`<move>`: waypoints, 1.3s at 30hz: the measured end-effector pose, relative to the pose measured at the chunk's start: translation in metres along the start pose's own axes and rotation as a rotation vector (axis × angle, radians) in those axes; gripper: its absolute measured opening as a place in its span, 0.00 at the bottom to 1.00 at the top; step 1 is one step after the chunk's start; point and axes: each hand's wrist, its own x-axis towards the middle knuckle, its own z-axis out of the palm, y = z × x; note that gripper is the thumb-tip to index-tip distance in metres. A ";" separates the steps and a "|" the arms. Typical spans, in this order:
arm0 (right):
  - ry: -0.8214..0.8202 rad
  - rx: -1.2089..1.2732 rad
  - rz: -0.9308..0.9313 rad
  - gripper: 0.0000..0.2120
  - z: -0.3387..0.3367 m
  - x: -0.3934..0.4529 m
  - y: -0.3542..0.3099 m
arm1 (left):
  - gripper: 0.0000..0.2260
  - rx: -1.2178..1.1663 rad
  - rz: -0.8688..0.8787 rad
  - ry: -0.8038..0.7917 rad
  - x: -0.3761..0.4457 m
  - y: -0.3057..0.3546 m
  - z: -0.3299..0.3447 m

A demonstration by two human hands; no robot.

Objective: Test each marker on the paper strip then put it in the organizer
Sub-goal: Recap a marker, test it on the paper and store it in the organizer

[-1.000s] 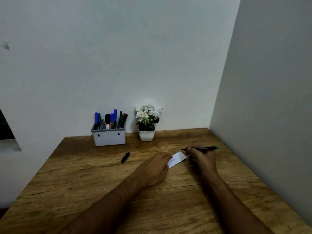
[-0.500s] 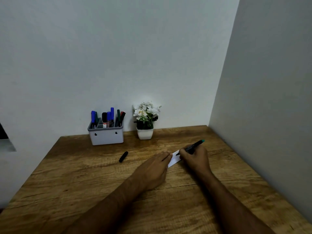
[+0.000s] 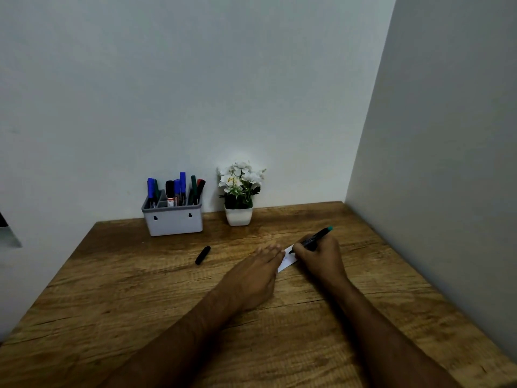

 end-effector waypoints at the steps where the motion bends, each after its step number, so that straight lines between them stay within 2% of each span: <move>1: -0.001 -0.006 -0.006 0.05 0.000 0.000 0.000 | 0.25 -0.001 -0.002 -0.005 0.000 0.000 -0.001; 7: 0.017 0.044 -0.005 0.06 -0.003 -0.001 0.002 | 0.25 -0.001 -0.008 -0.025 0.000 0.000 -0.001; 11: -0.027 0.034 0.010 0.04 0.001 -0.001 0.003 | 0.25 -0.003 -0.007 -0.013 0.000 0.000 0.000; 16: 0.066 0.003 0.031 0.03 0.000 0.001 0.004 | 0.25 -0.002 -0.003 -0.014 0.000 0.000 -0.001; 20: 0.004 -0.007 -0.011 0.05 -0.001 -0.001 0.002 | 0.25 -0.004 -0.001 -0.015 0.000 0.000 -0.001; 25: 0.039 0.001 0.030 0.05 0.001 0.002 0.003 | 0.24 -0.020 -0.007 -0.023 0.001 -0.002 0.001; 30: 0.071 0.013 0.040 0.05 0.000 0.002 0.007 | 0.24 -0.036 -0.091 0.085 -0.003 -0.003 -0.001; 39: 0.061 -0.004 0.079 0.06 -0.001 0.002 0.004 | 0.24 0.004 -0.036 0.059 -0.010 -0.006 -0.003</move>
